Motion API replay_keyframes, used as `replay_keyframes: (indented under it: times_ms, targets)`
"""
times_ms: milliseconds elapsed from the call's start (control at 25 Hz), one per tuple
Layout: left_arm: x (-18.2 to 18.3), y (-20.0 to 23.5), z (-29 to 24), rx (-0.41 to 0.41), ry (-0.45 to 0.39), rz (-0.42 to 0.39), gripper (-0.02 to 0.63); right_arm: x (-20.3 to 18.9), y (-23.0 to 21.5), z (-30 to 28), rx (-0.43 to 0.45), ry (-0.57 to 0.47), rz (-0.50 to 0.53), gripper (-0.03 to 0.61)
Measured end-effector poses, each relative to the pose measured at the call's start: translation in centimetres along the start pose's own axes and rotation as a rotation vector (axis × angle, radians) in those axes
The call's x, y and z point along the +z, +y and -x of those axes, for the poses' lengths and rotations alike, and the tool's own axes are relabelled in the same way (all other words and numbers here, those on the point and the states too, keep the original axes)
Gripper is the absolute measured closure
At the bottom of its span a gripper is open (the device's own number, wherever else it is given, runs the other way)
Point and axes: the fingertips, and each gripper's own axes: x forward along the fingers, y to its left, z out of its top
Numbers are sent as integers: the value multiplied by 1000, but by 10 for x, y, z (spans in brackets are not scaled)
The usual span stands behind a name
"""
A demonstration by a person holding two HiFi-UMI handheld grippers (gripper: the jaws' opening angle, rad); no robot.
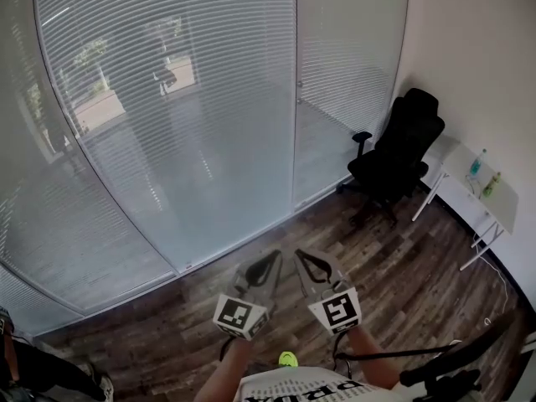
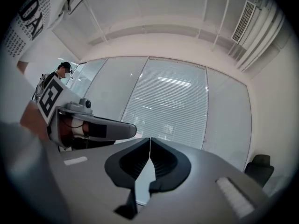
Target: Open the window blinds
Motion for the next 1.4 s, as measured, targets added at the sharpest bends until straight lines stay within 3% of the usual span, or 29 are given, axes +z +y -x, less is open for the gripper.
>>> replay_keyframes:
  times_ms: [400, 840, 1000, 1400]
  targets:
    - [-19, 23, -49, -24, -2, 15, 620, -30, -40, -34, -8, 15, -67, 568]
    - [-10, 95, -124, -42, -53, 23, 620, -43, -98, -121, -39, 29, -87, 568]
    - [-17, 121, -157, -66, -37, -5, 620, -46, -127, -156, -43, 37, -112, 568]
    - [-22, 181, -199, -53, -33, 29, 621, -53, -160, -224, -51, 47, -103, 568]
